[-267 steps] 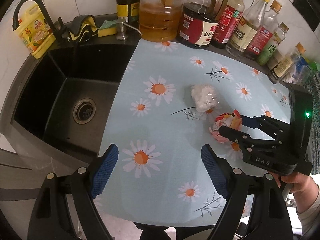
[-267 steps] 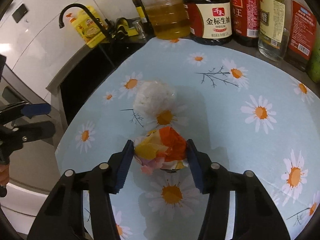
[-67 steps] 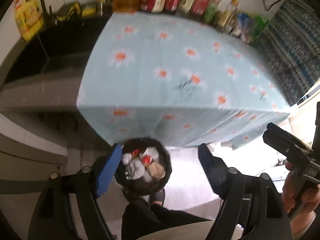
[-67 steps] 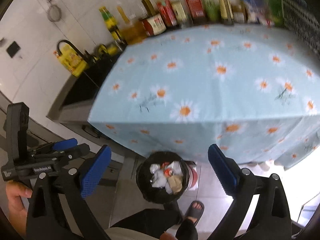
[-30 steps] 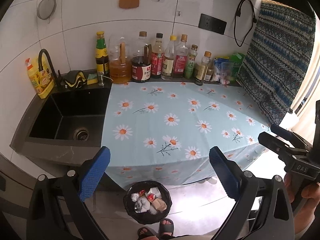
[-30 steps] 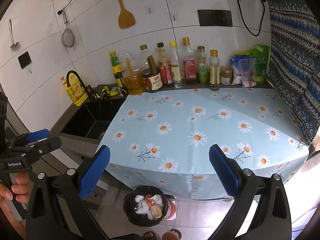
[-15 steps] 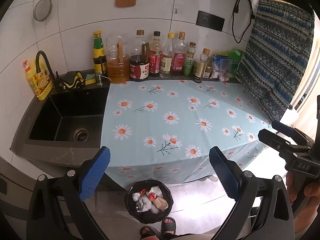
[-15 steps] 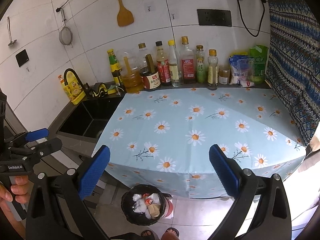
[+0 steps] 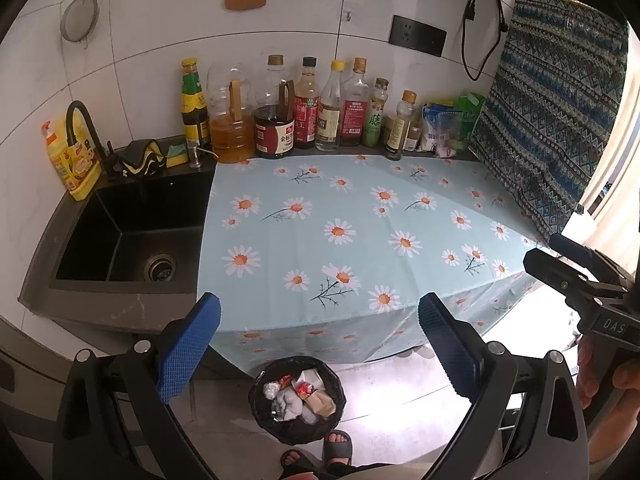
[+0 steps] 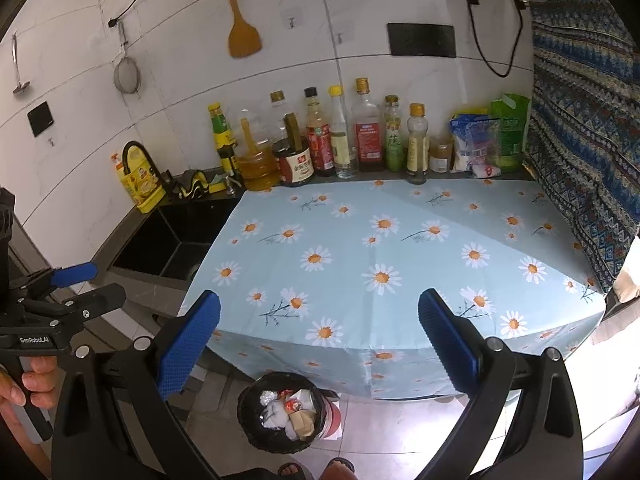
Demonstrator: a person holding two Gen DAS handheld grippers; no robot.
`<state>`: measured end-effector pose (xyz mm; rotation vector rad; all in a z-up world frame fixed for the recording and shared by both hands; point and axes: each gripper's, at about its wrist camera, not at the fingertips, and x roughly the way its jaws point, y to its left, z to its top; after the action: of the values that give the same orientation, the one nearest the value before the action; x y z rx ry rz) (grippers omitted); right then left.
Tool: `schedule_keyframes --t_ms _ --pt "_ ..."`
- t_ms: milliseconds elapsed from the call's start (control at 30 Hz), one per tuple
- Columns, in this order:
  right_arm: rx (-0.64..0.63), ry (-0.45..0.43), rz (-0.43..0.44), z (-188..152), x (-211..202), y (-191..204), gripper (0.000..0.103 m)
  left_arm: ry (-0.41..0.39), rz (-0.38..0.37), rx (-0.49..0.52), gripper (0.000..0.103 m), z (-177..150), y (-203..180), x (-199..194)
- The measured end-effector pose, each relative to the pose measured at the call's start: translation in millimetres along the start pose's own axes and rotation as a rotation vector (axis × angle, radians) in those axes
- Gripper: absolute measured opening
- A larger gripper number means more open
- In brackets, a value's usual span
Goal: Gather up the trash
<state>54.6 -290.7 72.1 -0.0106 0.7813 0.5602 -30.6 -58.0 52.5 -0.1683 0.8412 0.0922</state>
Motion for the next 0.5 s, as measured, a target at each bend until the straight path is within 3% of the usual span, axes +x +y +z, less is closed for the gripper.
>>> schedule_keyframes --t_ms 500 --pt "0.009 0.013 -0.006 -4.0 7.7 -14.9 0.098 0.015 -0.001 -0.025 0.096 0.8 -0.5 8.8"
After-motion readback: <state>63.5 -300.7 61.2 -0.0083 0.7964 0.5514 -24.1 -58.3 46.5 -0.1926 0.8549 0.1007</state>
